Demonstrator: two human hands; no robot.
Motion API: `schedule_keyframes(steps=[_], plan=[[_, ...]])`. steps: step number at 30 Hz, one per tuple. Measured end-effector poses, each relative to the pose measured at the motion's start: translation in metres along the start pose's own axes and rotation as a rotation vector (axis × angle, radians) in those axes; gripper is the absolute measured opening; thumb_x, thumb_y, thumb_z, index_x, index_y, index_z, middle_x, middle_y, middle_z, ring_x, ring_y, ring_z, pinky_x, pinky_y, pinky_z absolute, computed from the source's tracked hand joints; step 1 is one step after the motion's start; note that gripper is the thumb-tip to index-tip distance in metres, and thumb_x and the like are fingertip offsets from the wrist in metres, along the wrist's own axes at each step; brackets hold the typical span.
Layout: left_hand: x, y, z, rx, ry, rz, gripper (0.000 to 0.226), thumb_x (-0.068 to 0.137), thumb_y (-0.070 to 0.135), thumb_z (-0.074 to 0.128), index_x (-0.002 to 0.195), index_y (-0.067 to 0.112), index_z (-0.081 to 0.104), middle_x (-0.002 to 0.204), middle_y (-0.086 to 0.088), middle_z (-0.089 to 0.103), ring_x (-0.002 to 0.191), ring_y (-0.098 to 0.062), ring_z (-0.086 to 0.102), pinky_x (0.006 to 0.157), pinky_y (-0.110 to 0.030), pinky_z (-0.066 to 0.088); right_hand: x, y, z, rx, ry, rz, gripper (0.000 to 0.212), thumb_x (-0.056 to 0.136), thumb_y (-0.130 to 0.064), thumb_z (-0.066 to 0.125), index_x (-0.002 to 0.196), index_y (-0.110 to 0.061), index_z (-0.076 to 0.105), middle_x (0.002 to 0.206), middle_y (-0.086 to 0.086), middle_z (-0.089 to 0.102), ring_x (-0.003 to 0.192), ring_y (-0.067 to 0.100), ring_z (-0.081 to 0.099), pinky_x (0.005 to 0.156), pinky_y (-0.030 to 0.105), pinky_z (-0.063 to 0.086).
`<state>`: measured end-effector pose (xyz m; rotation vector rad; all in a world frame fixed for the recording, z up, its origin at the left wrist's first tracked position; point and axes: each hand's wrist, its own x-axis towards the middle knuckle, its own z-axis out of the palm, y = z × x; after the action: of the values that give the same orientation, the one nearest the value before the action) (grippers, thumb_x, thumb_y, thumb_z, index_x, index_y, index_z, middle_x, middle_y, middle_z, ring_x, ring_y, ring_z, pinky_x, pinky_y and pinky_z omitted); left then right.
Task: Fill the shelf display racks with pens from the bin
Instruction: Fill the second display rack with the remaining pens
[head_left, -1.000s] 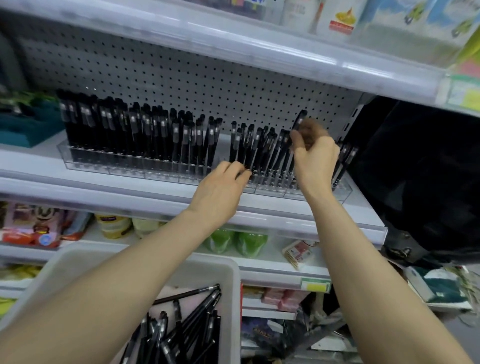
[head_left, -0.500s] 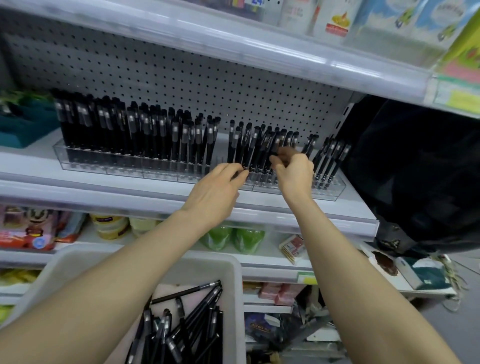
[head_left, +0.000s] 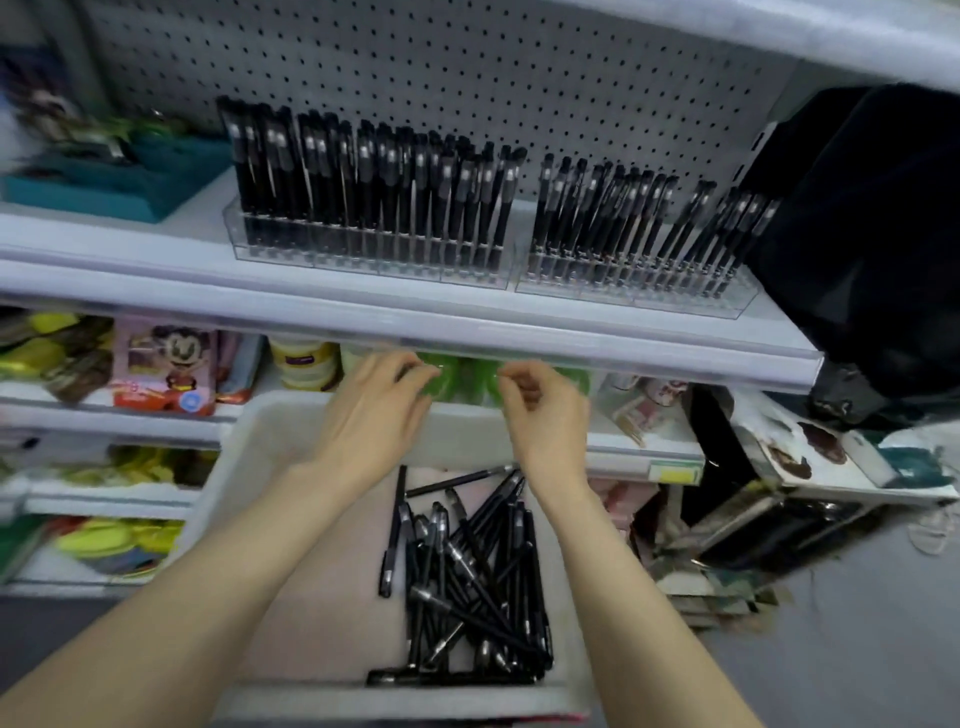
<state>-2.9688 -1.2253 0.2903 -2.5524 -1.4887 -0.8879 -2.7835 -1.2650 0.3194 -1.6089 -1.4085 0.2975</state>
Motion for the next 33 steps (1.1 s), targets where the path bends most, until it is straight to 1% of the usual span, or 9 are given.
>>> schedule_keyframes(steps=[4,8,15,18,22,25,27,30,33], plan=[[-0.030,-0.015,0.017,0.069,-0.110,-0.011,0.050,0.089,0.037,0.042,0.132,0.017,0.056,0.119,-0.008,0.057,0.109,-0.033,0.052,0.106,-0.047,0.033,-0.035,0.018,0.029,-0.137,-0.271,0.056,0.019,0.086,-0.005,0.059,0.093,-0.018,0.072,0.086,-0.001,0.072,0.079,0.015,0.065,0.077,0.029,0.052],[-0.034,-0.012,0.022,0.078,-0.068,-0.017,0.048,0.088,0.034,0.048,0.133,0.019,0.055,0.117,-0.008,0.057,0.111,-0.030,0.050,0.111,-0.046,0.024,-0.048,0.030,0.033,-0.541,-0.537,-0.030,0.039,0.081,0.003,0.052,0.108,-0.019,0.070,0.108,0.010,0.070,0.101,0.032,0.064,0.084,0.040,0.052],[-0.035,-0.015,0.024,0.039,-0.023,0.013,0.049,0.089,0.031,0.050,0.137,0.022,0.052,0.122,-0.007,0.058,0.113,-0.030,0.050,0.111,-0.045,0.022,-0.045,0.029,0.032,-0.776,-0.603,-0.095,0.037,0.082,0.002,0.056,0.110,-0.019,0.068,0.108,0.010,0.067,0.102,0.033,0.062,0.083,0.037,0.051],[-0.034,-0.008,0.023,-0.026,0.003,0.084,0.046,0.092,0.025,0.059,0.137,0.022,0.053,0.132,-0.010,0.053,0.126,-0.033,0.045,0.115,-0.050,0.019,-0.044,0.029,0.032,-0.591,-0.534,-0.117,0.036,0.082,-0.005,0.062,0.109,-0.027,0.072,0.105,0.003,0.073,0.100,0.028,0.066,0.084,0.038,0.053],[-0.029,0.002,0.015,-0.076,-0.006,0.159,0.033,0.090,0.027,0.062,0.120,0.014,0.066,0.130,-0.014,0.056,0.132,-0.035,0.040,0.116,-0.051,0.024,-0.034,0.010,0.014,-0.175,-0.540,0.006,0.024,0.089,-0.018,0.067,0.112,-0.021,0.073,0.106,-0.002,0.074,0.098,0.012,0.066,0.089,0.025,0.049],[-0.023,0.007,0.009,-0.092,0.009,0.118,0.021,0.088,0.028,0.062,0.099,0.013,0.071,0.115,-0.011,0.061,0.119,-0.034,0.051,0.110,-0.052,0.034,-0.019,0.000,-0.009,0.025,-0.438,0.102,0.015,0.083,-0.017,0.074,0.096,-0.025,0.074,0.092,-0.006,0.074,0.085,0.007,0.066,0.076,0.026,0.052],[-0.018,0.011,0.007,-0.103,0.029,0.080,0.022,0.088,0.031,0.060,0.094,0.013,0.071,0.102,-0.006,0.062,0.104,-0.031,0.055,0.100,-0.050,0.042,-0.009,-0.006,-0.024,0.184,-0.350,0.161,0.015,0.080,-0.007,0.076,0.090,-0.016,0.070,0.086,0.000,0.071,0.074,0.010,0.063,0.063,0.026,0.051],[-0.004,0.025,0.003,-0.137,0.056,0.054,0.030,0.094,0.037,0.050,0.094,0.015,0.070,0.090,-0.001,0.063,0.089,-0.024,0.054,0.077,-0.038,0.046,0.006,-0.016,-0.041,0.532,-0.202,0.264,0.024,0.079,0.006,0.074,0.097,-0.002,0.060,0.069,-0.001,0.065,0.062,0.013,0.059,0.063,0.024,0.052],[0.021,0.049,-0.004,-0.172,0.059,0.049,0.031,0.095,0.038,0.048,0.098,0.017,0.070,0.089,0.001,0.065,0.086,-0.021,0.053,0.071,-0.036,0.044,0.018,-0.019,-0.046,0.723,-0.132,0.330,0.020,0.081,0.004,0.073,0.095,-0.004,0.061,0.061,-0.004,0.059,0.061,0.012,0.058,0.065,0.020,0.053]])
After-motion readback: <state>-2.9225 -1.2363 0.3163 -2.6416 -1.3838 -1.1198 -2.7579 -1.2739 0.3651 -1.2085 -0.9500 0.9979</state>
